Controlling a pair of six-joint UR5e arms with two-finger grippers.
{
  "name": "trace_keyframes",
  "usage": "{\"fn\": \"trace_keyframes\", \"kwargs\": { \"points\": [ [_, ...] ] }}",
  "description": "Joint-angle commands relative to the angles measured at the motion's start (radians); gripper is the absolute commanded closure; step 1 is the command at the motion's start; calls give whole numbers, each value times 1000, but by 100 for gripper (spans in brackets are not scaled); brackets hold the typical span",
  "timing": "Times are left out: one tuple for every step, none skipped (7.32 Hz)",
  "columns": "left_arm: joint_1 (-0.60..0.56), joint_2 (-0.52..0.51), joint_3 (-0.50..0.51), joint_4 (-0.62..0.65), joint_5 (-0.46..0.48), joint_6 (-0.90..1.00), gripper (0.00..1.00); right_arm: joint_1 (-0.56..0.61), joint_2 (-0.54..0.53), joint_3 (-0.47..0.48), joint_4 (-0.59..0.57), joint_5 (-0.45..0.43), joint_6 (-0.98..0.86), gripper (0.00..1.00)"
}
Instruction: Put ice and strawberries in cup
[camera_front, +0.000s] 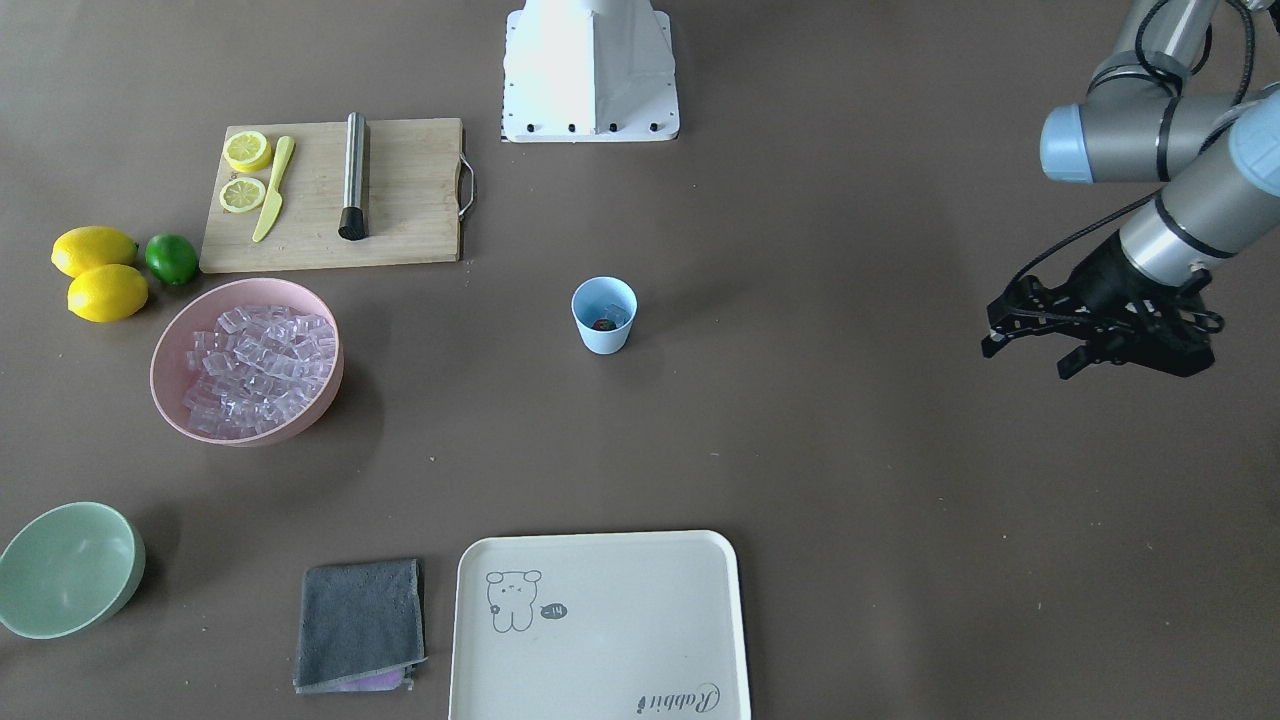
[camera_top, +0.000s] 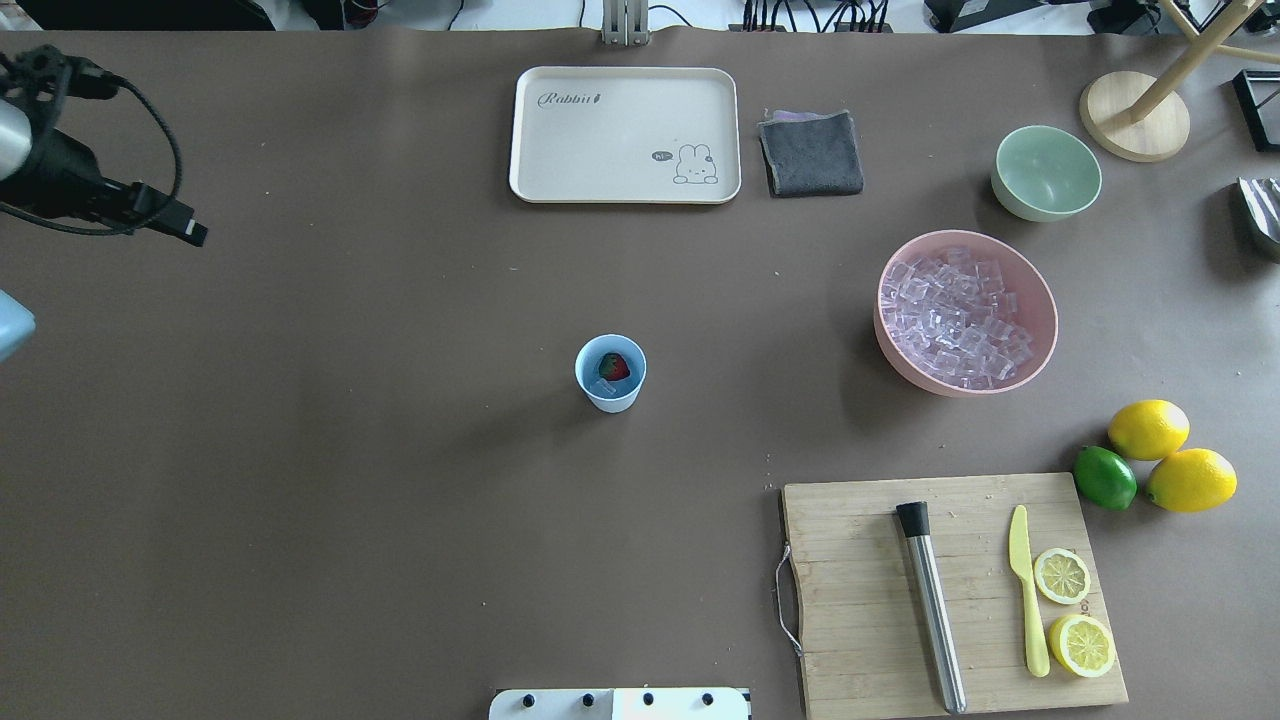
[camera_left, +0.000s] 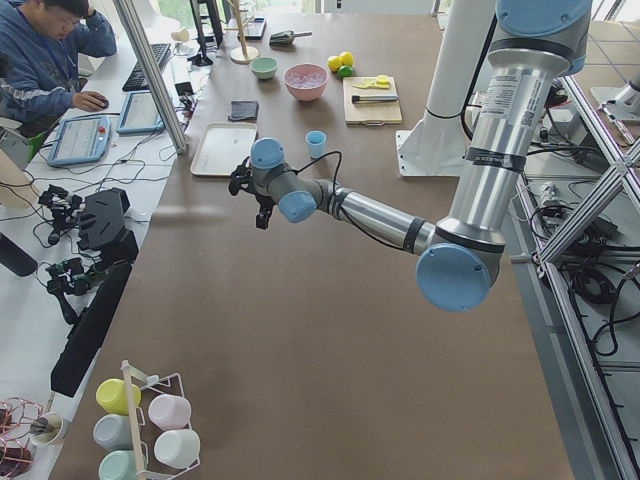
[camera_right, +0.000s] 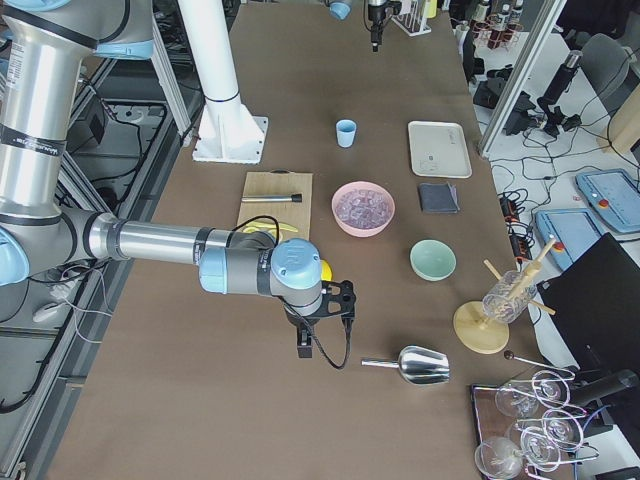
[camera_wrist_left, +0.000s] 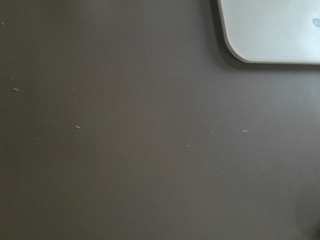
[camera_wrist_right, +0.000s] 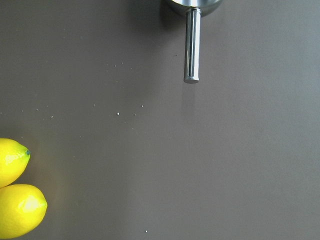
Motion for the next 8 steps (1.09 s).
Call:
{"fn": "trace_keyframes", "kwargs": {
  "points": [
    [-196, 2, -9, 354, -20, 451, 3, 0, 3, -8, 2, 0, 0, 0],
    [-255, 5, -12, 443, -14, 591, 3, 0, 3, -8, 2, -1, -1, 0],
    [-292, 49, -13, 448, -1, 677, 3, 0, 4, -7, 2, 0, -1, 0],
    [-337, 124, -15, 451, -35, 676, 3, -2, 15, -5, 1, 5, 5, 0],
    [-370, 156, -12, 439, -33, 686, 2, 0, 12, -7, 2, 14, 4, 0],
    [-445, 217, -10, 386, -43, 689, 2, -2, 15, -5, 2, 2, -1, 0],
    [-448, 277, -10, 355, -43, 681, 2, -37, 18, -7, -2, -16, -1, 0],
    [-448, 291, 2, 362, -28, 678, 2, -75, 18, -5, -2, -41, -1, 0]
  ]
}}
